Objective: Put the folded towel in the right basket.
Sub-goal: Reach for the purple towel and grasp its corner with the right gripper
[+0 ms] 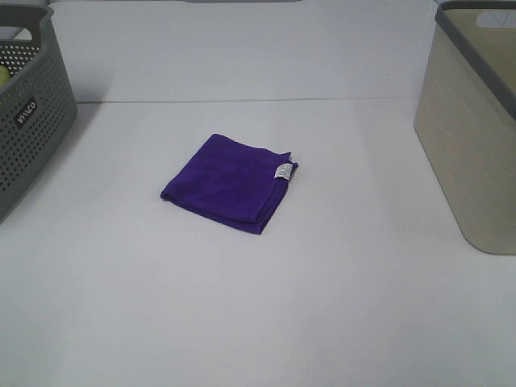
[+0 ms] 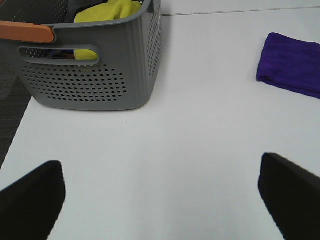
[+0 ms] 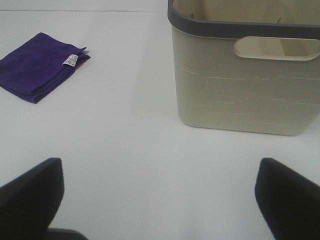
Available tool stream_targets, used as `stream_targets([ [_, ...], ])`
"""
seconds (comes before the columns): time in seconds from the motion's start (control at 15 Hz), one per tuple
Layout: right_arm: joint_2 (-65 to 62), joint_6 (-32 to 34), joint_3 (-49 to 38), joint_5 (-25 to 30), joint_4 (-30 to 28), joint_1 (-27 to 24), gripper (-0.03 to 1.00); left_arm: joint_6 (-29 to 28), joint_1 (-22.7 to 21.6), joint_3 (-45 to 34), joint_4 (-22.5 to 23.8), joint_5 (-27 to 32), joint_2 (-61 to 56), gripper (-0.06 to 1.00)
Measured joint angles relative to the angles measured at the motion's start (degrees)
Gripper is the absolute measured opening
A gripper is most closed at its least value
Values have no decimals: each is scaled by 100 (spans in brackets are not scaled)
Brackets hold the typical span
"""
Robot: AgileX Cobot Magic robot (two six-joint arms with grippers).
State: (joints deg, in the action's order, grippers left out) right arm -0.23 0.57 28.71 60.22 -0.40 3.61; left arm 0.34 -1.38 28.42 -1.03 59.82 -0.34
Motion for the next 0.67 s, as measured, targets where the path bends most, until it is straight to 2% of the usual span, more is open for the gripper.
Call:
stream_targets([
  [0.67,0,166,0,0,-235,0,94,6,0,0,0,0,0,99],
])
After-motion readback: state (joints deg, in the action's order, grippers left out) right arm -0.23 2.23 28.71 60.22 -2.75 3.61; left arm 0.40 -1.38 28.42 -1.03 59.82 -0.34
